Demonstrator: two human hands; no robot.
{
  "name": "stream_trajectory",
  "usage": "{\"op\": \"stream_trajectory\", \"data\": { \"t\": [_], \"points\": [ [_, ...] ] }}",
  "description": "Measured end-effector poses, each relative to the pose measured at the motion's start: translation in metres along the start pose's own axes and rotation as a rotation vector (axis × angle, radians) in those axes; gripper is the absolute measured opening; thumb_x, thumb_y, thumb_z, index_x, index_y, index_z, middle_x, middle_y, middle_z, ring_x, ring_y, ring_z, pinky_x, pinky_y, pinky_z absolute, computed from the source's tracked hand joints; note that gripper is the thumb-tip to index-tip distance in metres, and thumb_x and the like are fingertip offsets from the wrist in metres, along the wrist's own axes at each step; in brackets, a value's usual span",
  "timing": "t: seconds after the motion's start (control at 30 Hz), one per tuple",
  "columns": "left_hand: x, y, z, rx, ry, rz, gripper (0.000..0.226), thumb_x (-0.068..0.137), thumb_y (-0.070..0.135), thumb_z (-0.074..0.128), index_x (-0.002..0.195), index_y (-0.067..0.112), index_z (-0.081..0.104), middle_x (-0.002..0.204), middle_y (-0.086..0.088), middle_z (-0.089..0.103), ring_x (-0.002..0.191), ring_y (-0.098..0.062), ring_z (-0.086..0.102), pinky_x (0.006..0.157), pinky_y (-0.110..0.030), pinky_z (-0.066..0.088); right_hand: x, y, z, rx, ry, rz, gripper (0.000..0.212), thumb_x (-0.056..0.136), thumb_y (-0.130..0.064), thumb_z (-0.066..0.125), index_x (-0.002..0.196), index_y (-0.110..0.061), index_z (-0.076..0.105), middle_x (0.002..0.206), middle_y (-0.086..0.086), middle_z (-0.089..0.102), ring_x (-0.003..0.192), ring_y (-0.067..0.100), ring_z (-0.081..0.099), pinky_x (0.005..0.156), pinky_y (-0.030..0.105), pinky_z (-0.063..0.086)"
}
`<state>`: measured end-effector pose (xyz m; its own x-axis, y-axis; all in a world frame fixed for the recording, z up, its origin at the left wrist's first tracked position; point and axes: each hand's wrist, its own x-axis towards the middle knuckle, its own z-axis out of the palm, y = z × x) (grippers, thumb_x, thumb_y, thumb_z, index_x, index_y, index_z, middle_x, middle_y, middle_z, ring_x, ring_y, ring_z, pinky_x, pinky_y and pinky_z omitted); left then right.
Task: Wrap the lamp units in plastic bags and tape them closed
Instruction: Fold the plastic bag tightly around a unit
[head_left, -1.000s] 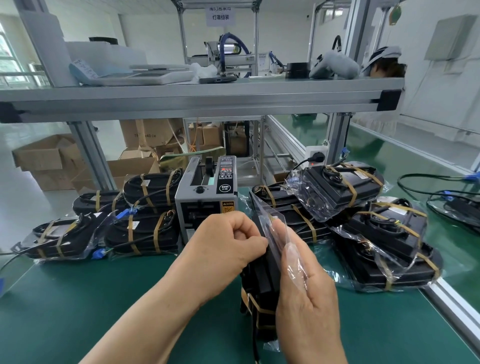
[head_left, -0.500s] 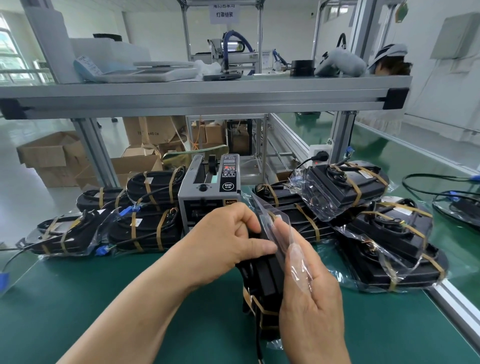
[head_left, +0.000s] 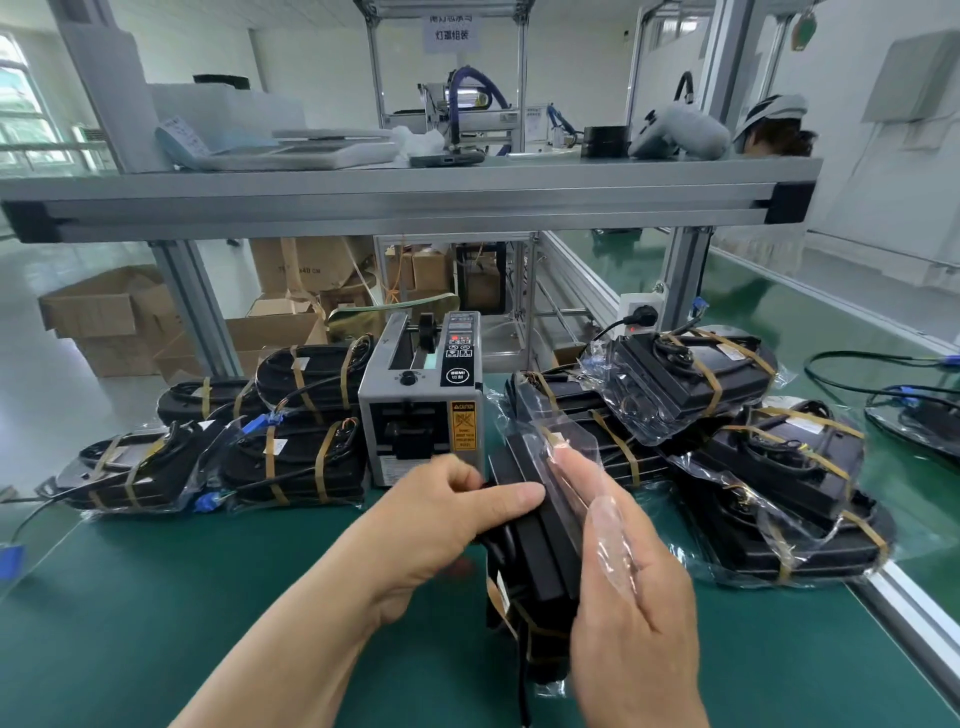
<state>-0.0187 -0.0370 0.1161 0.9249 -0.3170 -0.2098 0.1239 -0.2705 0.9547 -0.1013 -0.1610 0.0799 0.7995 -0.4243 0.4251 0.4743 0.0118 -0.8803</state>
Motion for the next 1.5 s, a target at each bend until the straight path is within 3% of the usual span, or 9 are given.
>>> {"op": "stream_trajectory", "data": {
  "t": [0.17, 0.27, 0.47, 0.73, 0.87, 1.03, 1.23, 1.33, 1.5],
  "points": [
    [0.002, -0.004, -0.004, -0.013, 0.065, 0.128, 0.075, 0.049, 0.061, 0.081, 0.097, 0.008, 0.062, 0.089, -0.013, 0.073, 0.08, -0.022, 0.066, 0.075, -0.042, 0.051, 0.005, 0.016, 0.01, -0.028, -0.021, -0.141, 0.041, 0.103, -0.025, 0.038, 0.138, -0.018, 0.058, 0.137, -0.017, 0.062, 0.131, 0.006, 0.055, 0.104, 0.016, 0.044],
    [0.006, -0.003, -0.01, 0.083, 0.178, 0.225, 0.062, 0.049, 0.061, 0.078, 0.091, 0.017, 0.064, 0.084, -0.004, 0.073, 0.074, -0.019, 0.066, 0.076, -0.037, 0.054, 0.01, 0.032, 0.016, -0.003, -0.09, -0.162, 0.043, 0.1, -0.007, 0.041, 0.14, -0.014, 0.053, 0.145, -0.012, 0.057, 0.138, 0.013, 0.049, 0.111, 0.024, 0.041],
    [-0.003, -0.035, -0.007, 0.195, 0.293, 0.327, 0.05, 0.047, 0.062, 0.077, 0.085, 0.037, 0.057, 0.08, 0.009, 0.069, 0.066, -0.003, 0.062, 0.061, -0.02, 0.048, -0.021, 0.046, 0.007, 0.086, -0.182, -0.1, 0.069, 0.079, -0.006, 0.065, 0.145, -0.025, 0.053, 0.151, -0.001, 0.051, 0.143, 0.022, 0.044, 0.111, 0.034, 0.043],
    [-0.028, -0.071, 0.005, 0.293, 0.393, 0.54, 0.047, 0.051, 0.054, 0.076, 0.084, 0.033, 0.051, 0.094, 0.013, 0.052, 0.084, -0.007, 0.055, 0.062, -0.014, 0.044, -0.035, 0.02, 0.004, -0.321, -0.026, -0.095, 0.073, 0.046, -0.037, 0.081, 0.116, -0.029, 0.062, 0.116, -0.012, 0.065, 0.107, 0.002, 0.064, 0.078, 0.013, 0.054],
    [-0.035, -0.086, 0.019, 0.284, 0.411, 0.692, 0.04, 0.056, 0.037, 0.079, 0.081, 0.022, 0.051, 0.099, 0.011, 0.049, 0.078, -0.013, 0.057, 0.053, -0.025, 0.052, -0.023, 0.014, 0.005, -0.465, -0.035, -0.118, 0.064, 0.052, -0.052, 0.073, 0.11, -0.031, 0.054, 0.109, -0.017, 0.056, 0.108, 0.005, 0.057, 0.073, 0.01, 0.05],
    [-0.034, -0.093, 0.016, 0.269, 0.397, 0.729, 0.044, 0.06, 0.039, 0.081, 0.084, 0.019, 0.05, 0.103, 0.014, 0.047, 0.081, -0.016, 0.06, 0.055, -0.033, 0.057, -0.019, 0.012, 0.002, -0.492, -0.039, -0.193, 0.021, 0.078, -0.041, 0.066, 0.086, -0.024, 0.059, 0.09, -0.011, 0.06, 0.088, 0.006, 0.063, 0.065, 0.004, 0.047],
    [-0.035, -0.1, 0.014, 0.317, 0.392, 0.784, 0.047, 0.059, 0.039, 0.083, 0.087, 0.023, 0.049, 0.106, 0.018, 0.046, 0.087, -0.011, 0.059, 0.056, -0.025, 0.055, -0.022, 0.019, -0.005, -0.606, -0.067, -0.163, 0.022, 0.094, -0.027, 0.063, 0.074, -0.021, 0.055, 0.076, -0.005, 0.057, 0.063, 0.008, 0.053, 0.055, 0.01, 0.04],
    [-0.037, -0.1, 0.017, 0.319, 0.382, 0.797, 0.049, 0.058, 0.041, 0.081, 0.088, 0.029, 0.046, 0.106, 0.02, 0.045, 0.087, -0.008, 0.057, 0.057, -0.016, 0.052, -0.026, 0.023, -0.007, -0.572, -0.015, -0.077, 0.027, 0.093, -0.02, 0.066, 0.071, -0.023, 0.052, 0.064, -0.003, 0.054, 0.057, 0.006, 0.048, 0.055, 0.01, 0.037],
    [-0.036, -0.102, 0.018, 0.333, 0.398, 0.8, 0.047, 0.06, 0.046, 0.079, 0.089, 0.032, 0.046, 0.105, 0.021, 0.045, 0.078, -0.007, 0.06, 0.055, -0.021, 0.054, -0.034, 0.02, -0.001, -0.477, 0.013, -0.06, 0.021, 0.073, -0.045, 0.069, 0.081, -0.031, 0.055, 0.063, -0.007, 0.056, 0.051, 0.009, 0.051, 0.049, 0.01, 0.038]
  ]
}}
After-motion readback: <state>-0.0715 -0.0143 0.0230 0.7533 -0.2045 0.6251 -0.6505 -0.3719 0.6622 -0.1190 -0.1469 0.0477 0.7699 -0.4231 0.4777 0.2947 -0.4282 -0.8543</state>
